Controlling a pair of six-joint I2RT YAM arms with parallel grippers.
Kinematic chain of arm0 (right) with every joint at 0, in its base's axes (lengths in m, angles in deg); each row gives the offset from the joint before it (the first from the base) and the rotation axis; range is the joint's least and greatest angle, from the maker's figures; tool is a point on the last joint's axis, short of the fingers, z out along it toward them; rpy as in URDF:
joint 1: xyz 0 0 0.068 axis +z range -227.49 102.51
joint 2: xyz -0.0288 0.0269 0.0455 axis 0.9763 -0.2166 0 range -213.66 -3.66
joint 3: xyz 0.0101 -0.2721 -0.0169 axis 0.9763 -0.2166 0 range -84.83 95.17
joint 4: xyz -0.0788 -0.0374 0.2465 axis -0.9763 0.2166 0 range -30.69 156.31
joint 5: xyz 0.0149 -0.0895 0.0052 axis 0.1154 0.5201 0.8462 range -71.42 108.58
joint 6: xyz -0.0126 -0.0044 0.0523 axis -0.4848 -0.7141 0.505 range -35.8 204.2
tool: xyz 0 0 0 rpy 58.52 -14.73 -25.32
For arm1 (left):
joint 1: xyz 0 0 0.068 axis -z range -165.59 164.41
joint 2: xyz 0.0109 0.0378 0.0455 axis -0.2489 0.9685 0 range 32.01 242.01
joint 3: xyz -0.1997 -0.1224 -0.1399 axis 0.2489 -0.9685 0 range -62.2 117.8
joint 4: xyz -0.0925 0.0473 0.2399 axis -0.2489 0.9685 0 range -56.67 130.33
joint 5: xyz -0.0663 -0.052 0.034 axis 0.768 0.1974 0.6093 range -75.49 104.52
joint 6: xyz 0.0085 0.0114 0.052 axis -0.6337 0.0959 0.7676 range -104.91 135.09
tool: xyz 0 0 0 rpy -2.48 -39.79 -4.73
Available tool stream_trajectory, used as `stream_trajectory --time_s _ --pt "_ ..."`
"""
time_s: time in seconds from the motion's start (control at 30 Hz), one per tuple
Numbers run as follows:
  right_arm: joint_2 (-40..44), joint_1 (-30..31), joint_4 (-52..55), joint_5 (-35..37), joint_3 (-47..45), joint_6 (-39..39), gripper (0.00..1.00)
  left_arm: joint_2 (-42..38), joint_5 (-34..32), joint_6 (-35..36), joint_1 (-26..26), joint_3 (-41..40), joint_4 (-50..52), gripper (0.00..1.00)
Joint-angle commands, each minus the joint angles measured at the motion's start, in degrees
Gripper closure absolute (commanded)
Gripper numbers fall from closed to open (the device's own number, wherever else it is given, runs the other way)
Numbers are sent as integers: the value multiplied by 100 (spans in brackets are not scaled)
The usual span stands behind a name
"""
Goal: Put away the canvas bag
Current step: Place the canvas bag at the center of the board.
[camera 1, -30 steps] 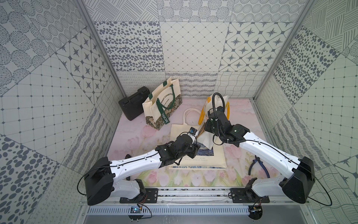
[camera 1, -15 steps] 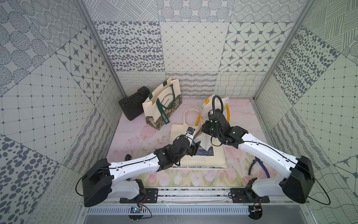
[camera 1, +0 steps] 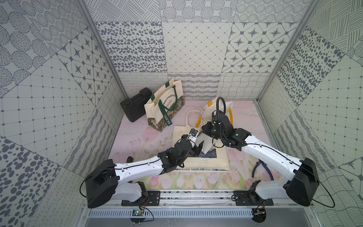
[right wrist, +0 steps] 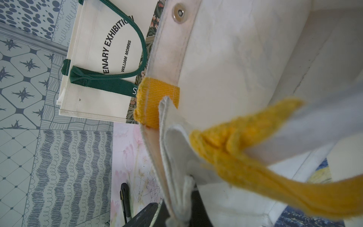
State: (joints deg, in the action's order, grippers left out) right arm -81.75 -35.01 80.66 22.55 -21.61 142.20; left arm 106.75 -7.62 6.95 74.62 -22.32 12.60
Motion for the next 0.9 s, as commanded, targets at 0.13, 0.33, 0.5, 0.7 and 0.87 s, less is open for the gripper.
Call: stream_trajectory --time_s 0.13,0.33,0.5,0.7,0.87 --pt "275 76 -218 -398 -183 309 100 678 -439 556 -26 561 -775 18" --pt "504 79 -70 -289 -158 276 100 929 -519 532 -79 748 -608 18" --pt "657 76 106 -317 4 282 100 1050 -574 411 -97 717 -650 18" --pt "888 72 335 -212 160 208 100 1054 -502 367 -105 691 -732 75" --pt "966 50 467 -29 306 40 100 999 -440 294 -105 613 -776 82"
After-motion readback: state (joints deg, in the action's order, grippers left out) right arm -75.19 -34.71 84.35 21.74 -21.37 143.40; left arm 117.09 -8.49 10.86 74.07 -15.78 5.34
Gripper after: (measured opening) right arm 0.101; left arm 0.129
